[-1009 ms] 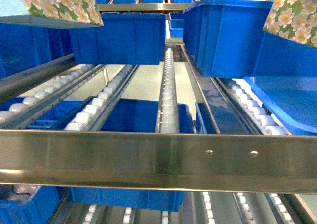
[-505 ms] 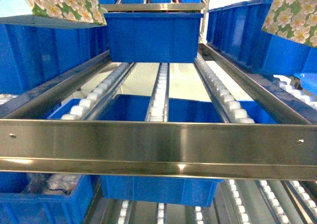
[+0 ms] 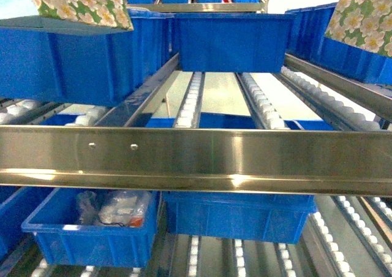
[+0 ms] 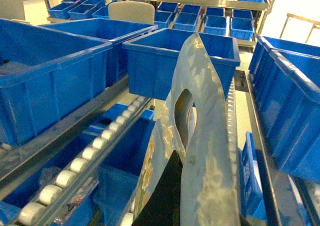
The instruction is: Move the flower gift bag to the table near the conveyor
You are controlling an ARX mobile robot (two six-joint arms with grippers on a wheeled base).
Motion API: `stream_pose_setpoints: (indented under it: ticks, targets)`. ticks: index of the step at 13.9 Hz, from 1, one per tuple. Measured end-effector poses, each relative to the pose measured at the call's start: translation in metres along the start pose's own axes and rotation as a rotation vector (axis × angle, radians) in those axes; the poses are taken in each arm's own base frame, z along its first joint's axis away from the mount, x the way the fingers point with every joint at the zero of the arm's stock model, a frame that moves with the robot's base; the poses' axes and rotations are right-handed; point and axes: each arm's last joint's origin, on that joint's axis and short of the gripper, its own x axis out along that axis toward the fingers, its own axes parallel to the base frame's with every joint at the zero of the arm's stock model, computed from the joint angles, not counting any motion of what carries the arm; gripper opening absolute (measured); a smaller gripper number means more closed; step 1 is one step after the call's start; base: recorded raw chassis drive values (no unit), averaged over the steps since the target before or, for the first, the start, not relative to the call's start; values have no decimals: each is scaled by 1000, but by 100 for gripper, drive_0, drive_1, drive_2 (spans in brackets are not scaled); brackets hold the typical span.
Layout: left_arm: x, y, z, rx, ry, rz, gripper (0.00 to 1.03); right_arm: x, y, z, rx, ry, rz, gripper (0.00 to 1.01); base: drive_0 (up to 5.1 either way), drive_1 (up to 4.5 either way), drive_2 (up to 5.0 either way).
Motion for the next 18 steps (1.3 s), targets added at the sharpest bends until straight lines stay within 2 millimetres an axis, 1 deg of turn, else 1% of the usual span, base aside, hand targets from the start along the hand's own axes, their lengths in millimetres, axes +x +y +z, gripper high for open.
stream_pose_setpoints:
  ticks: [18]
  targets:
    - [0,0,0,0,2,0,2,0,0,0,0,-1,0,2,-475,100,370]
